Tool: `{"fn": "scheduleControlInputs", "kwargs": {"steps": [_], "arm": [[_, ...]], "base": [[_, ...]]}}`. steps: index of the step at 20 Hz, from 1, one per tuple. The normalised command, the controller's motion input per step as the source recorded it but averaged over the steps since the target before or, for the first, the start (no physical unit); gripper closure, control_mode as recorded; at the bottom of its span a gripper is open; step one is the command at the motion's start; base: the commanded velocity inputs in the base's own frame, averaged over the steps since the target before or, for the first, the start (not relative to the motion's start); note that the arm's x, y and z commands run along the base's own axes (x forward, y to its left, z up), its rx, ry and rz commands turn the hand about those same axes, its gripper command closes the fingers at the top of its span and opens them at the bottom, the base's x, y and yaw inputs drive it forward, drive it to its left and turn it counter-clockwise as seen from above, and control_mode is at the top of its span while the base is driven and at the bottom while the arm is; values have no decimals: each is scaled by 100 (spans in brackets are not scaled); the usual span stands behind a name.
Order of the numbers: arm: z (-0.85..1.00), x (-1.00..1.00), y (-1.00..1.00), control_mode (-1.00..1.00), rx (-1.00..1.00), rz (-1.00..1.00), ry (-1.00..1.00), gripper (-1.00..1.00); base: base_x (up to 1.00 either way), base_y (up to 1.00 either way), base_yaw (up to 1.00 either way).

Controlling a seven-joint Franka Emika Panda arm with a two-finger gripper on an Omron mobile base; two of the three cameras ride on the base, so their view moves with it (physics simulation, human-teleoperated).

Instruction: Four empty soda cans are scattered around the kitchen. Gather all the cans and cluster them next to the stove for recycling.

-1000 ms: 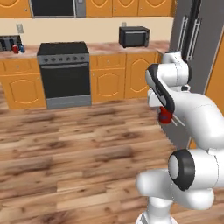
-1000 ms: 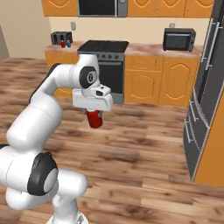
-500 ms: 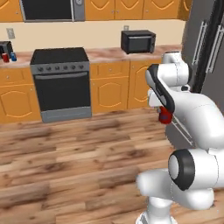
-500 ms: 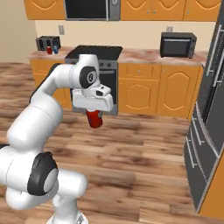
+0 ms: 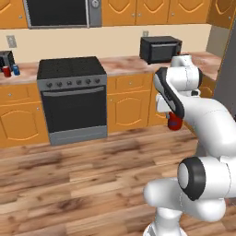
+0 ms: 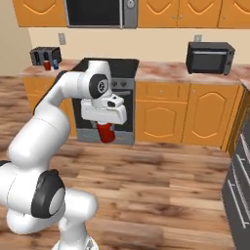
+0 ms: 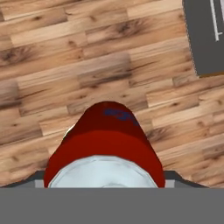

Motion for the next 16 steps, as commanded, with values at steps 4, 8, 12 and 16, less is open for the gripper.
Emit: {"fn": "scheduleControlInputs", "kwargs": {"steps": [4,8,12,16], "arm": [[0,0,0,100,0,0,0,100],[0,0,0,100,0,0,0,100],[0,0,0,100,0,0,0,100],[0,0,0,100,0,0,0,100]], "base": [[100,71,-8],[100,62,-7],[100,56,-6],[100,54,-6]]}}
